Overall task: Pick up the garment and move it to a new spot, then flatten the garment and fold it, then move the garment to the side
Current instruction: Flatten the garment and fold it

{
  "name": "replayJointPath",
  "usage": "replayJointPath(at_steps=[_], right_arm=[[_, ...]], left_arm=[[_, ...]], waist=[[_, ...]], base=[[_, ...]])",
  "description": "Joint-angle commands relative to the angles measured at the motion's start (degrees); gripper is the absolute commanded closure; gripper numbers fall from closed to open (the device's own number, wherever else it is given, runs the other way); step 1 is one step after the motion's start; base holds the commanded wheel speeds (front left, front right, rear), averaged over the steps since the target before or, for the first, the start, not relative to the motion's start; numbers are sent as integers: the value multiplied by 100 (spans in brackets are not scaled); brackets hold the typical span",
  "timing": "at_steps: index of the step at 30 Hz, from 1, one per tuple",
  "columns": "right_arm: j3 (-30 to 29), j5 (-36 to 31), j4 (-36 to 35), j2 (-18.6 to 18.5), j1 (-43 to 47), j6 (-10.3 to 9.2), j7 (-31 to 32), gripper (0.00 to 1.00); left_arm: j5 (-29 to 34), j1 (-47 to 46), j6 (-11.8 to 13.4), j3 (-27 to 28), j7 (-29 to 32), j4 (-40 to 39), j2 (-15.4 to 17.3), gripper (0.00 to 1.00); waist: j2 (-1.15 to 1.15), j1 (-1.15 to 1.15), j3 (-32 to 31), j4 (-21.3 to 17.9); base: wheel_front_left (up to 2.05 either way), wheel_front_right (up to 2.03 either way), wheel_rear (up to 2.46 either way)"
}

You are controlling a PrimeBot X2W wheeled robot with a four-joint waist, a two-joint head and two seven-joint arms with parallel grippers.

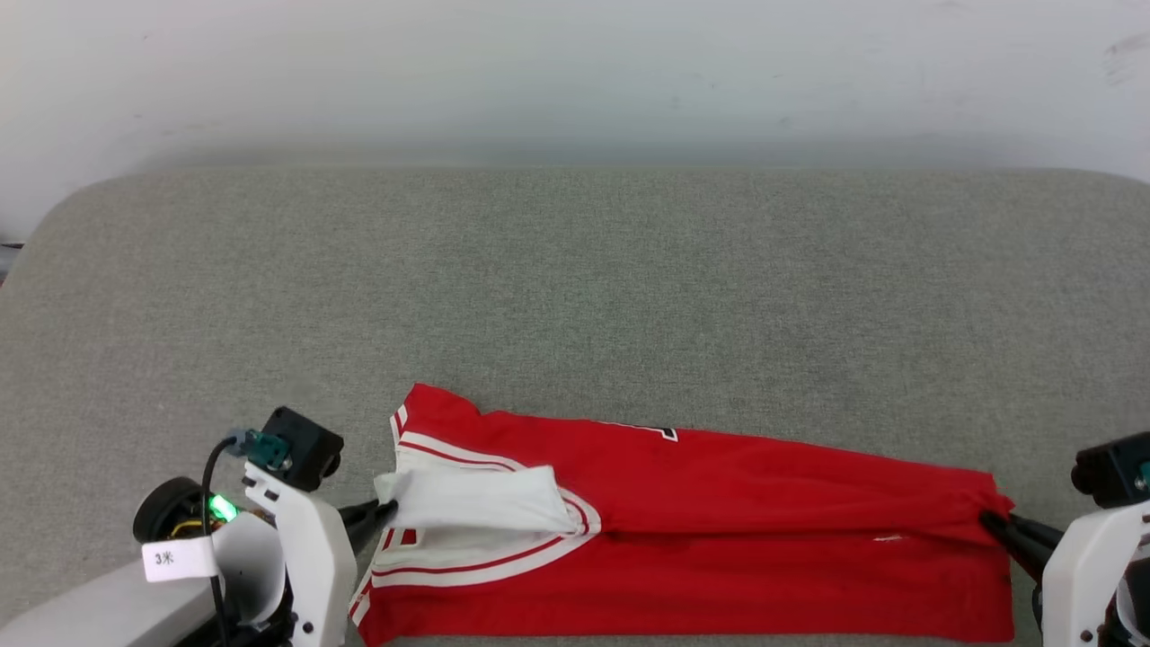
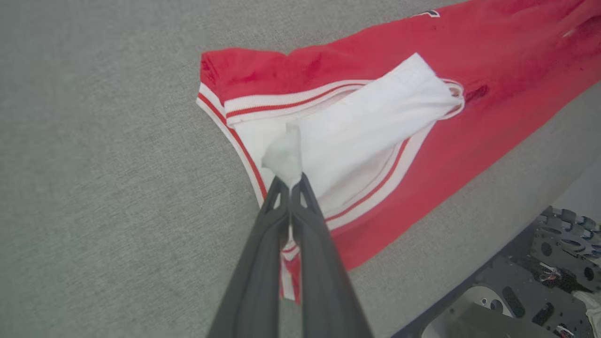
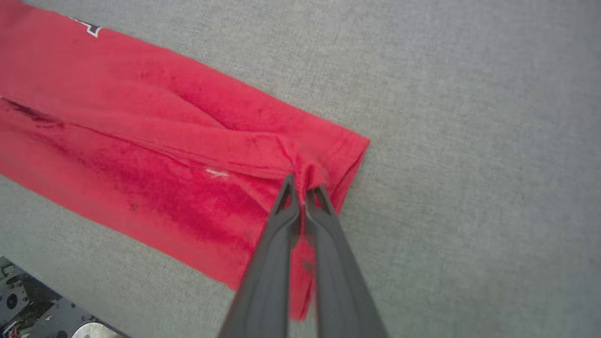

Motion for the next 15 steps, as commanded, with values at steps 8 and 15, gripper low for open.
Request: replayJointPath(at_steps=[8,15], right_arm=[[-73,-146,155,227,326,-9,221,100],[22,-109,413,368,159,-9,56,0]], left_arm=[[-193,511,-20,-39,-175,301,-272,100],[-234,676,-73,61,-534,884,-542,0]], waist=[[0,1,175,-17],[0,1,171,-39]], base=[[0,0,0],[0,0,0]])
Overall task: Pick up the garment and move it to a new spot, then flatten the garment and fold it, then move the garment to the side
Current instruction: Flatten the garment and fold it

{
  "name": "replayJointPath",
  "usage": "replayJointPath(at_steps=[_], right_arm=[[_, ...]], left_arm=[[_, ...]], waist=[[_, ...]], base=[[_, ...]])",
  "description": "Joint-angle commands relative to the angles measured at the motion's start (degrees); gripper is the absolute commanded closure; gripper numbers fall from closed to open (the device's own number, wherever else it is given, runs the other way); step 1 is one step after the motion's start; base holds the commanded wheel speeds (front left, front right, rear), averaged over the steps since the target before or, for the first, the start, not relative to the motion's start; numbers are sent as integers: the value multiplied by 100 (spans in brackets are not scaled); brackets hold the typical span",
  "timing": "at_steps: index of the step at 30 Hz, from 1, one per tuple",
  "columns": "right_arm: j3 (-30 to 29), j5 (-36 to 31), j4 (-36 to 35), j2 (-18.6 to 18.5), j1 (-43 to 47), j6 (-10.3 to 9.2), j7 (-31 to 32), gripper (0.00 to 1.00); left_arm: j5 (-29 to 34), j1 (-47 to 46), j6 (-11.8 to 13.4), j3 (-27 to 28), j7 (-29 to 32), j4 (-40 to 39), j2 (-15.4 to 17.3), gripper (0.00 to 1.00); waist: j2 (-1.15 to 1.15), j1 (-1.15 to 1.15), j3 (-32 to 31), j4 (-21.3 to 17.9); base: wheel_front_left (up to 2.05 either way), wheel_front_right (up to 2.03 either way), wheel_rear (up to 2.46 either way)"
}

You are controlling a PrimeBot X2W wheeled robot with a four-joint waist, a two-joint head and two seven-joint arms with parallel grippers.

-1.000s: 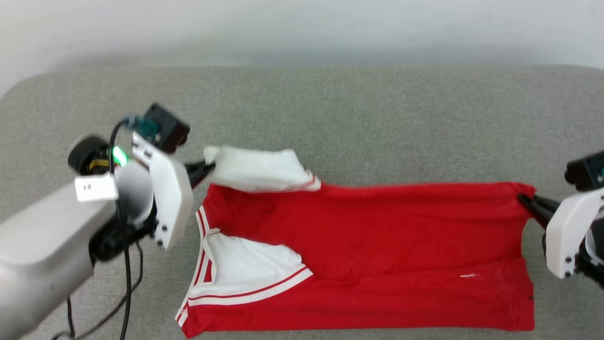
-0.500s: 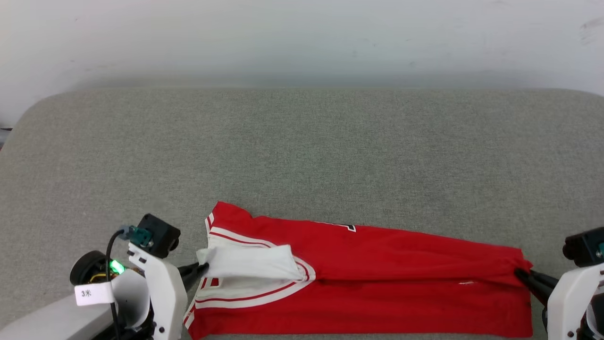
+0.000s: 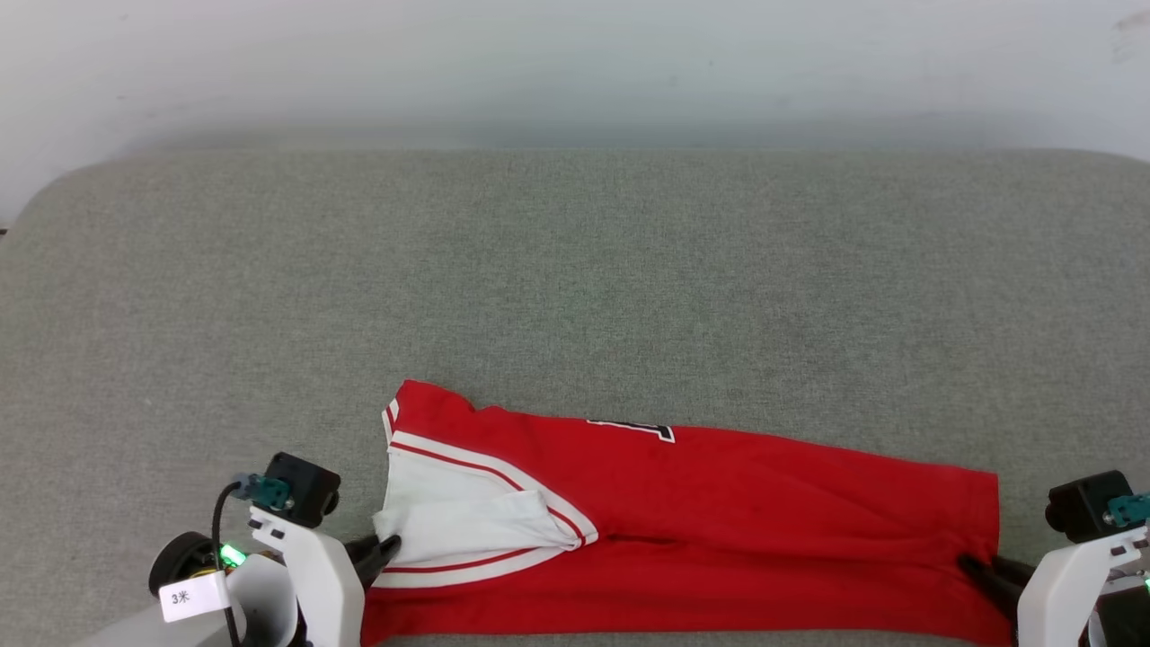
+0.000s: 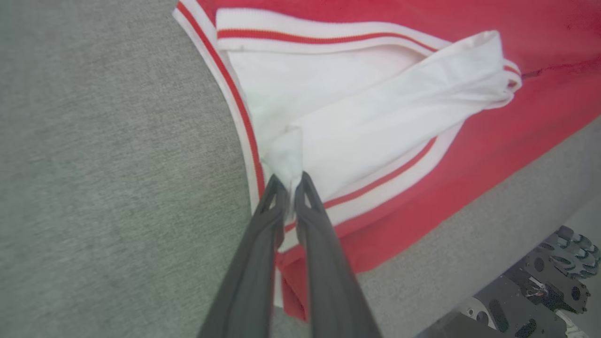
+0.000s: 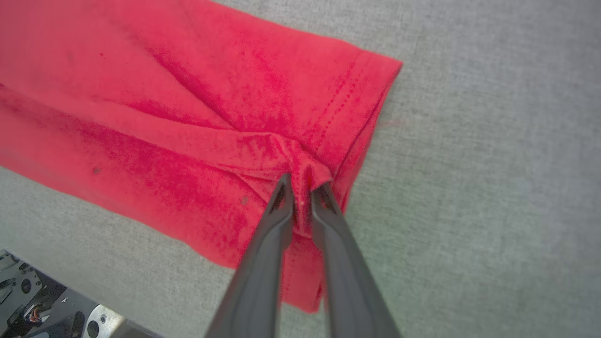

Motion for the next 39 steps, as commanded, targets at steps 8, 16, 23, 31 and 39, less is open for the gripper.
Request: replayJointPath(at_steps=[8,16,23,31,39], right_arm=[[-213,152,-595,-201,-72,-8,-205,0],[-766,169,-1042,-410,-72,-8,197,0],[-1006,267,-827,-484,74,-7,1165,0],[-1184,366,-427,-140,-105,-7,1723,0],[-1114,241,25,134,-236,-7,1778,0]], left_arm=[[175,182,453,395,-985,-45,121,0],[574,430,1455,1044,-1765,-496,125,0],[1668,1097,2092,2355,-1794,-1029,-275,0],[3049,1923,2227,3598,-1795,-1242,-1043,0],[4039,2629,1931,4729,-1796,-1293,-1946,0]], waist=[[0,0,-268,-4],[0,0,-333,93],[0,0,-263,249],[0,0,-97,440],[0,0,79,613]], base=[[0,0,0],[0,0,0],[0,0,0],[0,0,0],[0,0,0]])
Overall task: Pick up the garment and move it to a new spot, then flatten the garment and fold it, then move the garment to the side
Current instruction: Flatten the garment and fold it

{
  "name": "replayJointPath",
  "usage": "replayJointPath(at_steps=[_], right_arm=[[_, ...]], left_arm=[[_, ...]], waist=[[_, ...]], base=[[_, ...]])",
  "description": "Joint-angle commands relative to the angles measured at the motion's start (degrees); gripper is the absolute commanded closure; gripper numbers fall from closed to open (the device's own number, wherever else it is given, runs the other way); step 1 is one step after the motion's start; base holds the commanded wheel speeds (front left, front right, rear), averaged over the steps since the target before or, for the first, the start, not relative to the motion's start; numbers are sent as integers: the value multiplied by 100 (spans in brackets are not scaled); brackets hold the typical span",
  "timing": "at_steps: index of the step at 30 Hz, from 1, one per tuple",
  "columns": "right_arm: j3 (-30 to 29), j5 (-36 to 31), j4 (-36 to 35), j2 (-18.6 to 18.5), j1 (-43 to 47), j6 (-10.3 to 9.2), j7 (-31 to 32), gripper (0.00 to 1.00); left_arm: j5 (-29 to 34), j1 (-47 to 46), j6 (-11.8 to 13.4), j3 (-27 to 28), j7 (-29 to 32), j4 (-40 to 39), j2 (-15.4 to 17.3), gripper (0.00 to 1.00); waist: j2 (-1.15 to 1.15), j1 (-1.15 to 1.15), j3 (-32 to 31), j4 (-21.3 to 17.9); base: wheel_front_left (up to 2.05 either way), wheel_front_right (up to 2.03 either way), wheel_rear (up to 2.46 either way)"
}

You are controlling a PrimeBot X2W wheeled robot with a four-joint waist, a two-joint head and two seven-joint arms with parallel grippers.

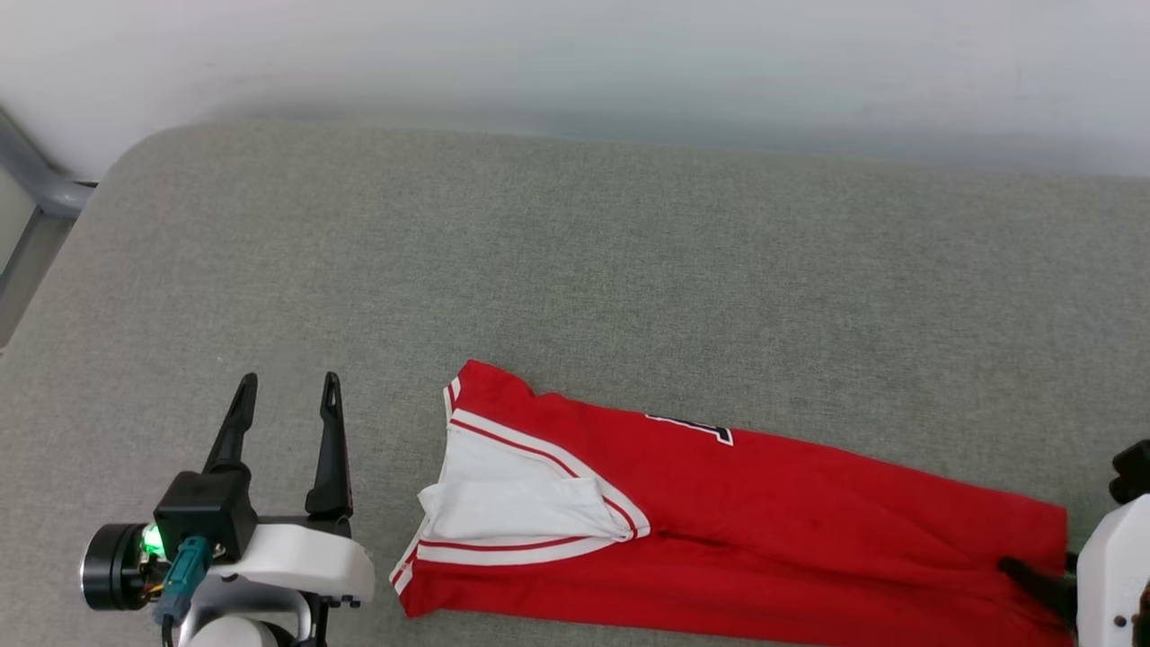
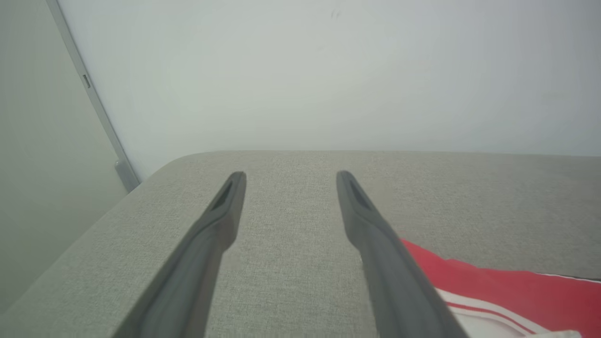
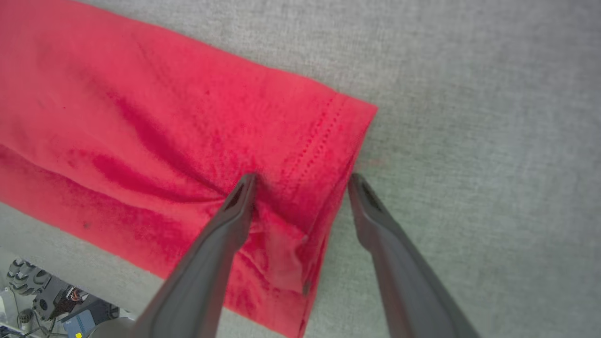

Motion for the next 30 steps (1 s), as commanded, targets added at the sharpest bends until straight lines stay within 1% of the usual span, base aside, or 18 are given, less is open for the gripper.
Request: replayJointPath(at_steps=[1,9,11,12,13,14,15,16,18,23,30], right_arm=[[33,6,105,66,-84,-5,7,0],[411,166,813,405,44,-4,-155,0],[529,260,917,460,34,-2,-250,0],[529,260,917,460,34,-2,-250,0],[614,321,931,482,25,5,-278,0],[672,403,942,496,17,8,-349,42],[717,463,944,498,-8,11,-423,75],[773,515,944,488,-36,12,-480,100],[822,609,918,418,-79,25,-646,100],[843,859,867,87,-216,-4,-939,100],[664,1127,908,-371,-299,-8,-1183,100]], left_arm=[[152,114,-70,147,-26,11,-126,0],[1034,621,-584,1007,-27,65,-905,0],[1244,721,-728,1177,-27,103,-1041,0],[1244,721,-728,1177,-27,103,-1041,0],[1344,746,-796,1248,-27,92,-1111,0],[1443,788,-857,1335,-27,100,-1179,0],[1530,836,-908,1403,-27,117,-1234,0],[1610,878,-959,1485,-27,117,-1299,0],[1774,927,-1073,1614,-27,149,-1425,0],[2093,1072,-1307,1860,-27,169,-1639,0],[2385,1157,-1565,2059,-27,182,-1861,0]], waist=[[0,0,45,45],[0,0,124,128],[0,0,128,125],[0,0,128,125],[0,0,124,124],[0,0,118,122],[0,0,112,116],[0,0,102,104],[0,0,89,88],[0,0,27,42],[0,0,-80,1]], base=[[0,0,0],[0,0,0],[0,0,0],[0,0,0],[0,0,0],[0,0,0],[0,0,0],[0,0,0],[0,0,0],[0,0,0],[0,0,0]])
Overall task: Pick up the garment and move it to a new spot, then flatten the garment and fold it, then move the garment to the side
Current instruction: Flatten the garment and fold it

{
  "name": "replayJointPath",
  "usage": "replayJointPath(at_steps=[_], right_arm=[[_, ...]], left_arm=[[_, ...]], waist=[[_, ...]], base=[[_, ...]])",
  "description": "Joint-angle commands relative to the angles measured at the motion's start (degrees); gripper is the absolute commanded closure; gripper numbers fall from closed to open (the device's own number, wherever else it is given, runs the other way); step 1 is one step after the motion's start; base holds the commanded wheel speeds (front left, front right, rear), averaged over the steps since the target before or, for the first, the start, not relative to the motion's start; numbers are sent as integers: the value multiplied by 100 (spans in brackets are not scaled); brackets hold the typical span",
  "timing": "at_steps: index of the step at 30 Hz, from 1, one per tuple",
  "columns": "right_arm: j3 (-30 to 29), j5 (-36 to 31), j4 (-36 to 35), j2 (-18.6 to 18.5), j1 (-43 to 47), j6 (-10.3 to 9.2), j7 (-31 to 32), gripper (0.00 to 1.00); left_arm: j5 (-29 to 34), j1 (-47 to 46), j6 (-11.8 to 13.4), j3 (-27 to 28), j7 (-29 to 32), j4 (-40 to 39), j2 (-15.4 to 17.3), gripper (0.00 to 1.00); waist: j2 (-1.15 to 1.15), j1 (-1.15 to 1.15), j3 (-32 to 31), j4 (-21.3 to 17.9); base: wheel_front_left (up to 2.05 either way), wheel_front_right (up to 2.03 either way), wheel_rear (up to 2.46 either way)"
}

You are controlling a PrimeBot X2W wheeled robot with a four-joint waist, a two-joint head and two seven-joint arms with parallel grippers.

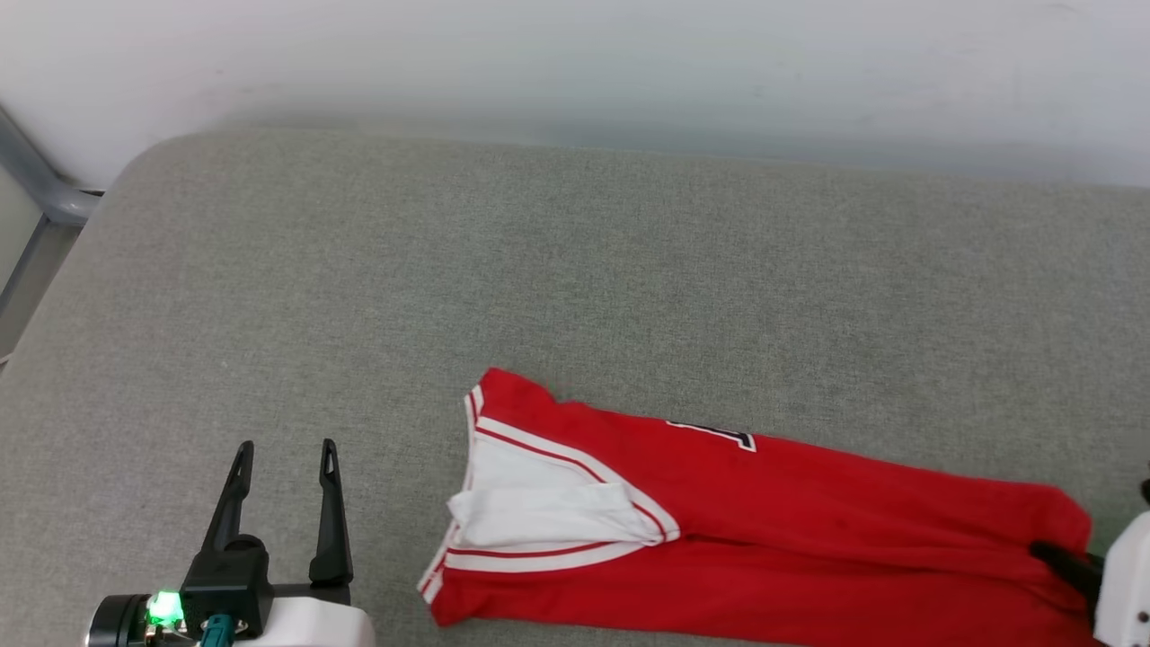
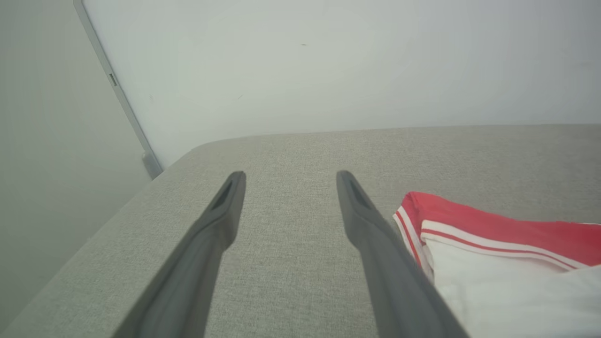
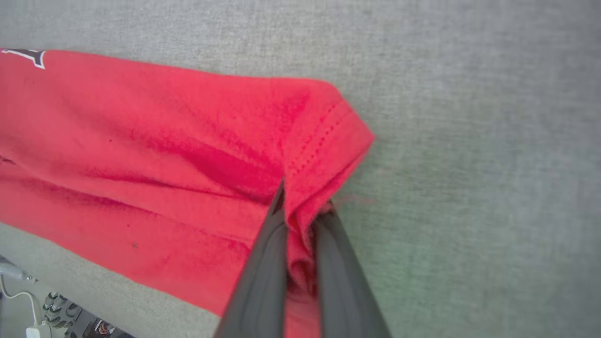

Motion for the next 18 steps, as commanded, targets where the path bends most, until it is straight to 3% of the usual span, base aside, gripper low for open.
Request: replayJointPath(at_steps=[1,10,14,18], right_arm=[[-45,31,42,-91,-49,-13,-45,100],[-416,-99,463,-586,-57,-12,-101,100],[-598,-90,594,-574,-26,-12,-54,100],[-584,19,209,-453,113,-9,68,100]], left_arm=[[47,41,-22,34,-27,12,-16,0],[258,121,-194,111,-27,35,-180,0],[312,136,-246,146,-27,62,-219,0],[364,194,-277,193,-27,82,-240,0]], waist=[[0,0,-16,-3],[0,0,-126,7],[0,0,-173,19],[0,0,-232,7]], base=[[0,0,0],[0,0,0],[0,0,0],[0,0,0]])
